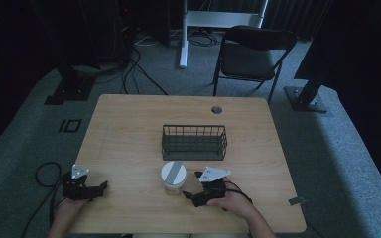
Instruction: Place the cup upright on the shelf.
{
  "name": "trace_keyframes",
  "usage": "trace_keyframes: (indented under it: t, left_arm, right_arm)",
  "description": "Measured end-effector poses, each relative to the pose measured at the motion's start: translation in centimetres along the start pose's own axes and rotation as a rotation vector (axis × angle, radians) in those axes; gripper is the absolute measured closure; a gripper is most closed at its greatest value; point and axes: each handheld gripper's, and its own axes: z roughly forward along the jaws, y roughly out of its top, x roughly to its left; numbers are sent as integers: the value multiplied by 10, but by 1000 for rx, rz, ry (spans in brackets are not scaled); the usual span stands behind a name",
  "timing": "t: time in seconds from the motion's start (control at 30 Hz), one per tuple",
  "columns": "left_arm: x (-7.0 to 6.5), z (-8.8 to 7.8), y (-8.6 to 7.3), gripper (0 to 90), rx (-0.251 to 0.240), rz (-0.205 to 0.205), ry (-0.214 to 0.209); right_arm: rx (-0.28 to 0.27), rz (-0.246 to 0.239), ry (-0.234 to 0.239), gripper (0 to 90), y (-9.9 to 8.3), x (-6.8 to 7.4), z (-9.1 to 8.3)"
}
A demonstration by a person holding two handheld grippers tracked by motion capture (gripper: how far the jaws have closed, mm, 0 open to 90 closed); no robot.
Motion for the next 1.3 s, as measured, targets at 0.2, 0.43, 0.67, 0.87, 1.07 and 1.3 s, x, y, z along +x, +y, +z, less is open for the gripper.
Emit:
trace_keyframes:
  t: [0.2,0.43,0.67,0.87,1.07,1.3]
  left_arm:
    - [0,0,0,5,0,0,0]
    - [0,0,0,4,0,0,0]
    - [0,0,0,4,1,1,0]
    - [0,0,0,5,1,0,0]
    - [0,0,0,5,1,0,0]
    - [0,0,0,5,1,0,0]
  right_arm:
    - [-8,-11,21,143,3,5,8]
    - [-18,-12,42,143,6,8,17]
    - [-37,-2,43,169,11,10,23]
    - [-50,2,49,169,13,13,29]
    - [-74,10,45,181,14,14,33]
    - [-94,35,55,170,14,14,37]
